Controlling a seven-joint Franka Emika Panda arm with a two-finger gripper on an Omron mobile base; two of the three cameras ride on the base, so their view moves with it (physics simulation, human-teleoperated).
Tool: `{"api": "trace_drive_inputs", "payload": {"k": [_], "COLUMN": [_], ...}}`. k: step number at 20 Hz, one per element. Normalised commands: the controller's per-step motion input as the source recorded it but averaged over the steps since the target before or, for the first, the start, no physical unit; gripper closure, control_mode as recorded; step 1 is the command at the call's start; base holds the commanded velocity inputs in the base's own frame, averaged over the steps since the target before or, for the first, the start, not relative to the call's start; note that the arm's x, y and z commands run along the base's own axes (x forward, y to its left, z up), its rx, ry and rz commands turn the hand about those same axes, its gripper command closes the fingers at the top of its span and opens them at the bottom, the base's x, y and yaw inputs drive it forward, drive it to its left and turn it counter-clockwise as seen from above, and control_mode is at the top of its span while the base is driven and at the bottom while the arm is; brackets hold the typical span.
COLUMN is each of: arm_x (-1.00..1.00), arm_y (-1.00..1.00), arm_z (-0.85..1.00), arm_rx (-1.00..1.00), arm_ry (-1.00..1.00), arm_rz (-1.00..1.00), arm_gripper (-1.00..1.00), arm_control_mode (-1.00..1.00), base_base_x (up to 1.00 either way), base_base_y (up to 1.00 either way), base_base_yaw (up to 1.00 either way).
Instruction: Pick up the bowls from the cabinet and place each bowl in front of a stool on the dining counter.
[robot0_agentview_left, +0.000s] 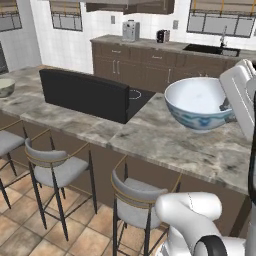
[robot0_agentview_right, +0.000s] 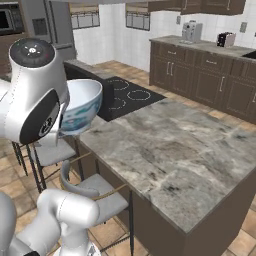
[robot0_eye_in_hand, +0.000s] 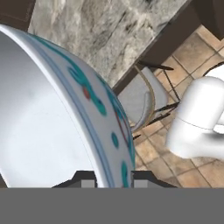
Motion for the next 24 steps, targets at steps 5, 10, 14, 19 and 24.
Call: {"api": "trace_drive_inputs", "payload": {"k": [5,10,14,19,24], "arm_x": [1.0,0.94,0.94,1.0,1.0], "arm_y": [-0.24,-0.07,-0.05,-0.34,-0.53], "arm_z": [-0.48,-0.96,-1.0,-1.0,-0.88], "arm_rx": [0.0,0.0,0.0,0.04,0.16], "arm_ry": [0.01,0.02,0.04,0.11,0.18], "arm_rz": [0.0,0.0,0.0,0.0,0.0], "arm_gripper": [1.0,1.0,1.0,1.0,1.0], "arm_control_mode": [-1.0,-1.0,-1.0,-1.0,-1.0], "base_base_x": [0.0,0.0,0.0,0.0,0.0], "base_base_y": [0.0,0.0,0.0,0.0,0.0], "base_base_yaw": [0.0,0.0,0.0,0.0,0.0]}}
